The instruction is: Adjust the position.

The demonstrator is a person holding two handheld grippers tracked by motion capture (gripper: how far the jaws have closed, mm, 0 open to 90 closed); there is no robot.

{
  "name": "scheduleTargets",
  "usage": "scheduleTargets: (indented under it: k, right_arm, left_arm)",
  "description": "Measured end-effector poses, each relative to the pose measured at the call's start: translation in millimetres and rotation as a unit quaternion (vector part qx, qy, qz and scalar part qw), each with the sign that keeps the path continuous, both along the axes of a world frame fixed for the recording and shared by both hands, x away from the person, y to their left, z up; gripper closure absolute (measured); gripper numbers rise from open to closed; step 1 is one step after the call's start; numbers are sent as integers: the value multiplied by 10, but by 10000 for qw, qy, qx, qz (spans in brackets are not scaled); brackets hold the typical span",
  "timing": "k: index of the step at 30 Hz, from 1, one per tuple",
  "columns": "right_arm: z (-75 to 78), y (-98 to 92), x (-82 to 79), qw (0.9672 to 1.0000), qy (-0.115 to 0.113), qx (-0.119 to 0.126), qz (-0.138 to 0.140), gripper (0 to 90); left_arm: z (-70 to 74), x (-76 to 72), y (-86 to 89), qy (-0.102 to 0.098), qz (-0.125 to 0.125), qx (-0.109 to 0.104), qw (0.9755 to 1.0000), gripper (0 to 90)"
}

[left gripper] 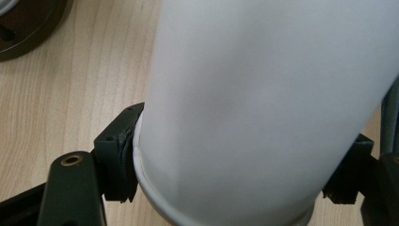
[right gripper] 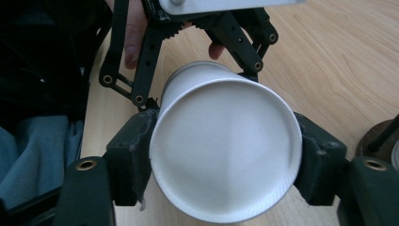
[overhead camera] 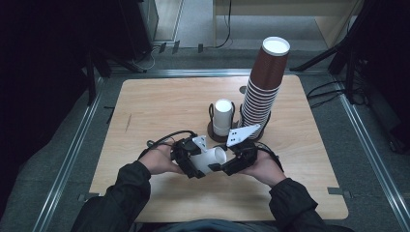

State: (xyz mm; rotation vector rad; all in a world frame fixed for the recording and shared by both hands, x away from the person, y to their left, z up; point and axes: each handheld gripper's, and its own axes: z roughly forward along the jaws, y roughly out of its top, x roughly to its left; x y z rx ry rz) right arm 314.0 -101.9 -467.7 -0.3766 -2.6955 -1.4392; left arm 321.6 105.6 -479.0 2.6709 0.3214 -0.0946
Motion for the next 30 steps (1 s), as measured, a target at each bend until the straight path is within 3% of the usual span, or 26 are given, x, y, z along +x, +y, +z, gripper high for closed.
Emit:
scheduleTargets:
  k: [4,8,9,11,15,19,21,27,30]
  right_arm:
    - [6,-6,-4,10000,-18,-40,76,333]
    - [11,-11,1,9999,35,22,103,334]
    - [14,-12,0,9999,41,37,110,333]
    - [19,-19,0,9999,6,61,97,332]
    - [33,-52,9,9999,8,103,84,332]
    - [39,-87,23,9999,-31,143,51,332]
    - [39,-105,29,9999,-38,146,24,332]
    - [35,-155,51,9998,-62,184,-52,331]
    - [30,-179,64,9997,-97,209,-88,331]
  left_arm:
    - [-2,-7,-3,17,-27,7,10000,233]
    - [3,-5,-6,167,45,0,9999,213]
    - [7,-7,-5,170,30,-25,9998,195]
    - [12,-21,-13,44,175,-42,9998,71]
    - [33,-13,9,-11,274,-120,9996,30]
    - [74,9,79,81,255,-389,9989,24]
    - [86,7,95,26,264,-431,9987,9]
    - [137,46,211,7,518,-686,9963,0]
    - [188,80,299,117,562,-972,9936,0]
